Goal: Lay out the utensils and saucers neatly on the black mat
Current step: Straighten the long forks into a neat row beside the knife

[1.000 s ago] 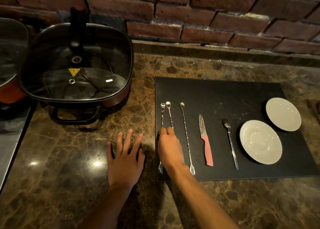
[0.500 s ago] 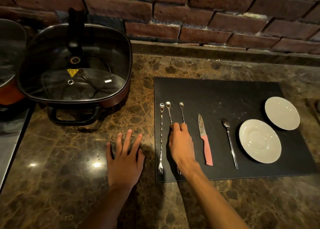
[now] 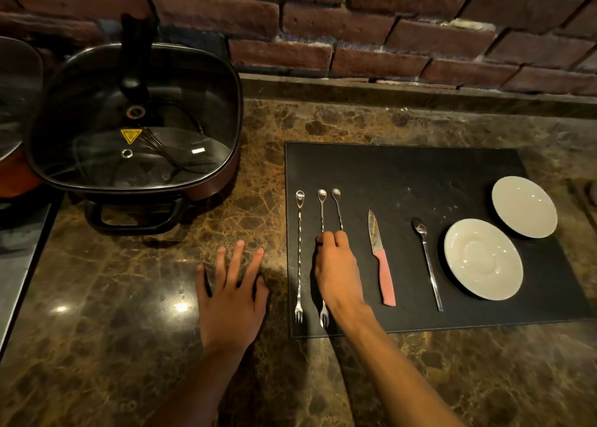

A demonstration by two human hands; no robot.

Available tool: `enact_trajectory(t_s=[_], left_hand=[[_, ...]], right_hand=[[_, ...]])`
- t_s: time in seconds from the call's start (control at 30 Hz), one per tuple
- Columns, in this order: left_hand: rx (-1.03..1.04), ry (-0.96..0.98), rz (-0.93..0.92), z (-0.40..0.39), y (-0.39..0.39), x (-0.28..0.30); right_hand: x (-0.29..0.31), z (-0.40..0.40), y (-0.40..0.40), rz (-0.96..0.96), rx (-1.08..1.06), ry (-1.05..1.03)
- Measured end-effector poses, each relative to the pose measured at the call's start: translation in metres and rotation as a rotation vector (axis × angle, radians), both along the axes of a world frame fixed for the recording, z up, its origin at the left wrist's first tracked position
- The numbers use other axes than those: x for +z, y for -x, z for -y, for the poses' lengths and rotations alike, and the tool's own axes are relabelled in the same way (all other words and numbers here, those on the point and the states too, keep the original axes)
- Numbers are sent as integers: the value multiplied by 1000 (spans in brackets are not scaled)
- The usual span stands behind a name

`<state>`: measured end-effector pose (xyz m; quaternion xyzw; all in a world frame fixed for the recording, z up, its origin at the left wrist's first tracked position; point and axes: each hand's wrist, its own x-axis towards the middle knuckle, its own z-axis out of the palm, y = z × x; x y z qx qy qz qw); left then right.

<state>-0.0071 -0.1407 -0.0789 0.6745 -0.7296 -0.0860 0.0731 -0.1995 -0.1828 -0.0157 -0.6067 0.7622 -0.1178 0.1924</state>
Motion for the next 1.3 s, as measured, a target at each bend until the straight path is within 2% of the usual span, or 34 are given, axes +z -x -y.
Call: enact_trajectory(t_s=[0.5, 0.93, 1.17, 1.3], left_hand=[[-5, 14, 0, 0, 0, -3], [-5, 23, -4, 0, -1, -6], [-6, 21, -1, 0, -1, -6], [-6, 27, 3, 0, -1, -5]], right_hand=[[-2, 2, 6, 8, 74, 11], [12, 2, 12, 42, 138, -64], [21, -7, 9, 140, 36, 53], [18, -22, -14, 167, 109, -18]])
